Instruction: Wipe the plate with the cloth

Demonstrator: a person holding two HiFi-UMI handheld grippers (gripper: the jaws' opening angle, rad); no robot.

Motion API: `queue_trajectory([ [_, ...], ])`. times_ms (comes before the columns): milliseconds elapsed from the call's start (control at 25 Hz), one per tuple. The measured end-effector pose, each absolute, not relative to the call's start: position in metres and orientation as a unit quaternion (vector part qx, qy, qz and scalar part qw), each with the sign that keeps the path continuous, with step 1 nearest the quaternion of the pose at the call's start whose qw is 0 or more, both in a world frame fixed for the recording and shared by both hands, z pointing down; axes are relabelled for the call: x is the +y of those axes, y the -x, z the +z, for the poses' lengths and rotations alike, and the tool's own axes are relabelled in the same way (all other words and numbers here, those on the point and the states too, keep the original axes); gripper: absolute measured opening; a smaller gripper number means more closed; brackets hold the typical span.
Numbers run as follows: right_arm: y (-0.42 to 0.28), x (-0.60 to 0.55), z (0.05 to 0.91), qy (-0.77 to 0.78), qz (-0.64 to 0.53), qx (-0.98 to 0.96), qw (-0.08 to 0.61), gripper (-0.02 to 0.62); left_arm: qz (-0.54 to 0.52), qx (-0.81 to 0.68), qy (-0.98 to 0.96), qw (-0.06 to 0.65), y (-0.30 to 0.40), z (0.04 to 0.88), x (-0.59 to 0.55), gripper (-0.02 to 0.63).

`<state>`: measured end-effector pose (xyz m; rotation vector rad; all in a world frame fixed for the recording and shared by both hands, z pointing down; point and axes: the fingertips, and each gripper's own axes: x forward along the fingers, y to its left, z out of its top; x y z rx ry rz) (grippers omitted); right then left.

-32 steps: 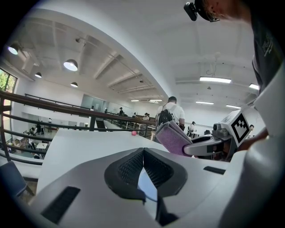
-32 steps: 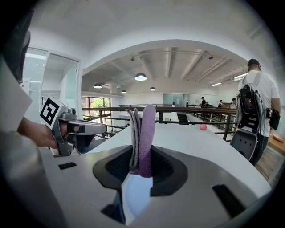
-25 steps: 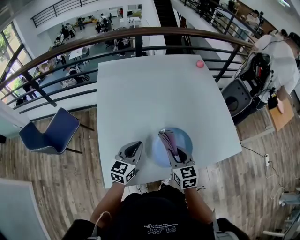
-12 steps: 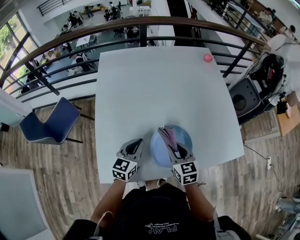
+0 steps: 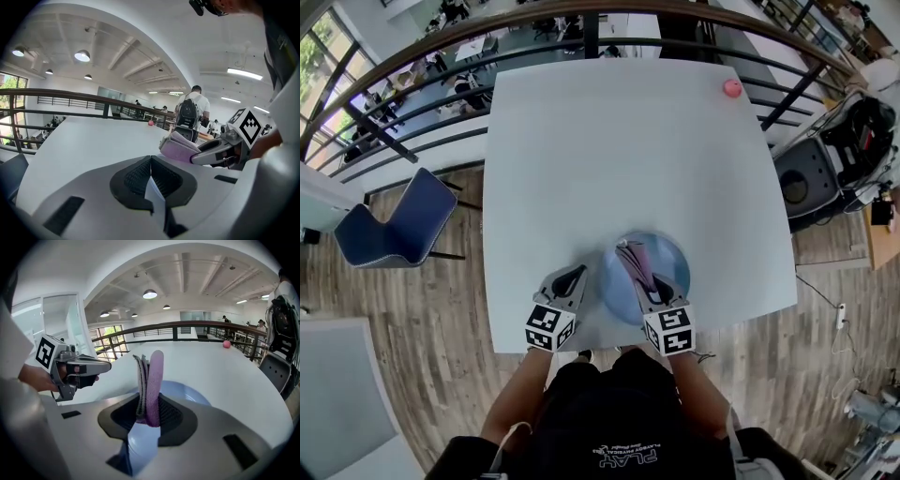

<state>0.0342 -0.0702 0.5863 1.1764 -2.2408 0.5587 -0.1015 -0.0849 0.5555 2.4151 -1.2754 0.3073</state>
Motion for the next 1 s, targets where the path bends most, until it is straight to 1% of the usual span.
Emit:
queue_trajectory([
  [560,-0.033,-0.065,0.65,-0.366,0.235,-0.819,0.373,0.109,0.133,-0.476,-0.839,0.228,0.106,0.6,-0.094,0.014],
  [1000,-0.03,-0.069,0.656,-0.354,0.243,-0.82,0.379,0.109,0.145,-0.477,-0.834,0.234,0.102,0.615,-0.088,0.014],
])
